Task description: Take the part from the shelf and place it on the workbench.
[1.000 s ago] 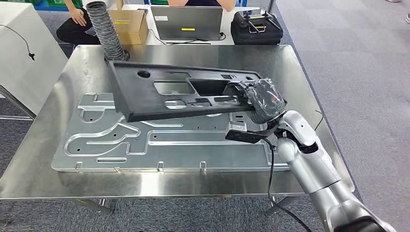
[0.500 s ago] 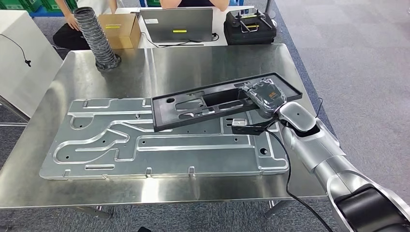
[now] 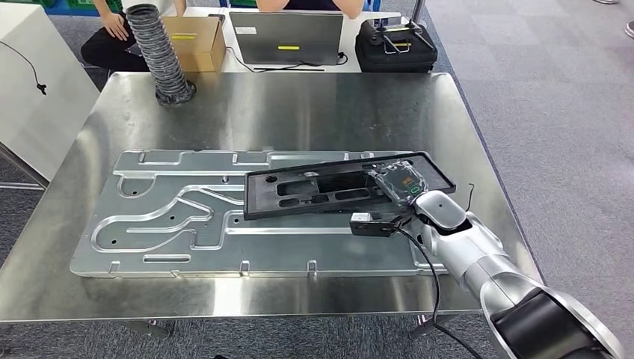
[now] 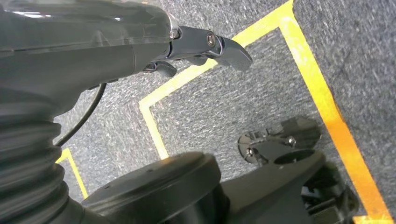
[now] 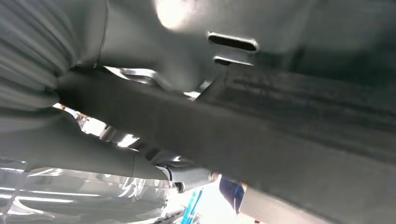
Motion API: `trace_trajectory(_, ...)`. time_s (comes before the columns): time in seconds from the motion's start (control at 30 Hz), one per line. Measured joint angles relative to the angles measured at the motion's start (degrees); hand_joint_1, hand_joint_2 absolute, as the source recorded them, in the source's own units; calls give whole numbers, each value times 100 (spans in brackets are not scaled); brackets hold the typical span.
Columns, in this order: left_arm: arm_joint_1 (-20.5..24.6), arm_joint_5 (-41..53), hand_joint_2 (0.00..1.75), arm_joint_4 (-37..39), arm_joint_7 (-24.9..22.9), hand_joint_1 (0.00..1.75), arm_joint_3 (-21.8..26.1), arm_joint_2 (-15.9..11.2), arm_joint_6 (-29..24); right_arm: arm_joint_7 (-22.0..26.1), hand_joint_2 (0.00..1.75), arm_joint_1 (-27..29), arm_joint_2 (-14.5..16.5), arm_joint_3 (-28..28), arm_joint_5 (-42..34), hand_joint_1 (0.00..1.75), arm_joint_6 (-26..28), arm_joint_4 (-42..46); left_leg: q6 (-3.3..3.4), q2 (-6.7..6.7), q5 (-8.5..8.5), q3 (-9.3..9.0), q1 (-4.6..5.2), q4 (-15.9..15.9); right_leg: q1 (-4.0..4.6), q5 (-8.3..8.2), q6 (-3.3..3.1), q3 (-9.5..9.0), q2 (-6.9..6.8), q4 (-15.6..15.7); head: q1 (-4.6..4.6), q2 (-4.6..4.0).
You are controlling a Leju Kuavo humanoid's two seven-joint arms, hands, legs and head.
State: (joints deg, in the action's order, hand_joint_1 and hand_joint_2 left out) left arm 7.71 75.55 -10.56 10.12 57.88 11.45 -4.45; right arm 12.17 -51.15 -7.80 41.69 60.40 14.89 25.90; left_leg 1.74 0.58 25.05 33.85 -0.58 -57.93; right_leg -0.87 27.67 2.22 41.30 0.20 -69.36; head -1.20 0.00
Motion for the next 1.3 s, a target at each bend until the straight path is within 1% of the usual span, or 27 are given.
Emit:
trace_trajectory(0.07,9,26,175,0,-51,0,-26,2,-25,9,0,-7,39,7,-5,0,29,-59,-39,-5,40,-22,8,-23,21,-327,-47,-370,-8,789,0,0)
trace_trajectory(0.1,15,26,131,0,-70,0,-37,2,-37,16,0,-9,56,10,-7,0,33,-84,-61,-8,54,-25,14,-29,39,-393,-73,-484,-9,1026,0,0)
trace_trajectory(0.17,20,2,44,0,-84,0,-43,1,-42,36,0,-10,85,14,-14,0,41,-121,-111,-10,62,-32,23,-15,71,-383,-125,-526,-4,1124,0,0)
trace_trajectory(0.2,20,-20,0,0,-85,0,-42,0,-34,45,0,-16,104,15,-18,0,45,-133,-141,-11,71,-40,25,-7,54,-388,-157,-539,-2,1141,0,0)
trace_trajectory(0.27,17,-62,0,0,-78,0,-41,-4,11,67,0,-46,155,16,-24,0,38,-155,-197,-17,202,4,28,-166,20,-402,-227,-586,-9,1196,0,0)
trace_trajectory(0.3,15,-80,0,0,-73,0,-41,-7,37,73,0,-62,183,16,-24,0,28,-164,-219,-20,350,105,26,-412,4,-409,-257,-608,-15,1221,-1,0)
trace_trajectory(0.37,1,-103,0,0,-52,0,-41,-10,68,78,0,-95,219,17,-5,0,4,-180,-248,-22,712,449,11,-1165,11,-404,-288,-622,-21,1226,-1,0)
trace_trajectory(0.4,-9,-113,0,0,-39,0,-40,-11,74,80,0,-109,234,17,13,0,-3,-188,-259,-22,823,612,3,-1498,14,-403,-291,-624,-20,1224,-1,0)
trace_trajectory(0.43,-19,-123,0,0,-25,0,-40,-13,79,85,0,-125,244,18,32,0,-11,-195,-267,-22,825,695,-3,-1651,15,-400,-292,-629,-17,1221,-1,0)
trace_trajectory(0.47,-25,-140,0,0,-12,0,-39,-17,86,95,0,-142,250,19,48,0,-20,-200,-270,-23,721,674,-9,-1584,14,-397,-288,-636,-14,1216,-1,0)
trace_trajectory(0.5,-27,-159,0,0,-3,0,-38,-23,93,110,0,-167,252,20,60,0,-28,-199,-267,-24,528,552,-15,-1304,12,-390,-278,-642,-10,1207,-1,0)
trace_trajectory(0.53,-28,-178,0,0,5,0,-35,-31,100,133,0,-208,251,21,67,0,-49,-189,-259,-26,310,363,-21,-890,10,-379,-262,-644,-5,1192,-1,0)
trace_trajectory(0.57,-28,-200,0,0,13,0,-32,-36,107,161,0,-264,243,21,73,0,-84,-170,-248,-26,163,186,-18,-508,21,-366,-238,-634,3,1165,0,0)
trace_trajectory(0.63,-36,-248,0,0,24,0,-17,-40,122,253,0,-411,195,21,77,0,-204,-94,-202,-23,44,6,-9,-99,42,-359,-177,-602,19,1127,-1,0)
trace_trajectory(0.73,-82,-335,0,0,28,0,27,-41,151,460,0,-661,35,21,49,0,-457,119,-94,-22,11,20,6,-62,27,-362,-76,-572,23,1110,-1,0)
trace_trajectory(0.77,-95,-357,0,0,31,0,42,-41,159,513,0,-755,-43,21,11,0,-587,241,-53,-25,-15,23,3,-47,15,-283,-46,-534,16,1021,0,0)
trace_trajectory(0.83,-117,-398,0,0,37,0,65,-41,175,573,0,-954,-223,22,-88,0,-901,523,9,-30,-57,38,-2,-27,2,67,4,-321,1,493,0,0)
trace_trajectory(0.9,-149,-428,0,0,38,0,93,-41,193,589,0,-1108,-405,27,-209,0,-1201,809,36,-28,-75,64,12,-35,4,446,30,-9,-3,-288,0,0)
trace_trajectory(0.93,-166,-439,0,0,38,0,109,-41,204,581,0,-1158,-503,35,-287,0,-1342,972,43,-26,-80,75,19,-44,6,517,29,73,-3,-520,0,0)
trace_trajectory(0.97,-178,-450,0,0,40,0,125,-41,215,559,0,-1205,-606,50,-372,0,-1480,1145,48,-22,-84,84,27,-55,9,479,17,48,-3,-529,0,0)
trace_trajectory(1.0,-183,-458,0,0,45,0,139,-41,225,527,0,-1267,-722,70,-467,0,-1620,1339,50,-18,-85,90,37,-68,13,339,-7,-93,-3,-296,0,0)
trace_trajectory(1.03,-184,-465,0,0,54,0,151,-40,237,486,0,-1356,-858,97,-574,0,-1768,1555,49,-12,-86,95,49,-77,23,143,-44,-319,-2,113,0,0)
trace_trajectory(1.1,-180,-471,0,0,76,0,166,-32,258,387,0,-1584,-1149,146,-823,0,-2063,2000,28,-2,-102,119,78,-92,62,-118,-118,-699,-10,861,0,0)
trace_trajectory(1.13,-178,-470,0,0,83,0,170,-28,269,333,0,-1688,-1324,171,-977,0,-2209,2250,6,3,-117,139,82,-95,84,-169,-142,-776,-16,1046,-1,0)
trace_trajectory(1.23,-188,-464,0,0,87,0,173,-26,305,189,0,-1857,-1897,235,-1431,0,-2548,2977,-81,15,-144,186,76,-94,91,-245,-188,-758,-43,1141,0,0)
trace_trajectory(1.27,-192,-460,0,0,85,0,173,-26,321,146,0,-1873,-2090,251,-1560,0,-2625,3210,-110,9,-62,213,78,-152,72,-286,-211,-747,-57,1173,0,0)
trace_trajectory(1.3,-193,-455,0,0,84,0,173,-26,338,106,0,-1880,-2307,263,-1686,0,-2690,3464,-137,3,97,268,77,-306,51,-331,-234,-726,-72,1204,0,0)
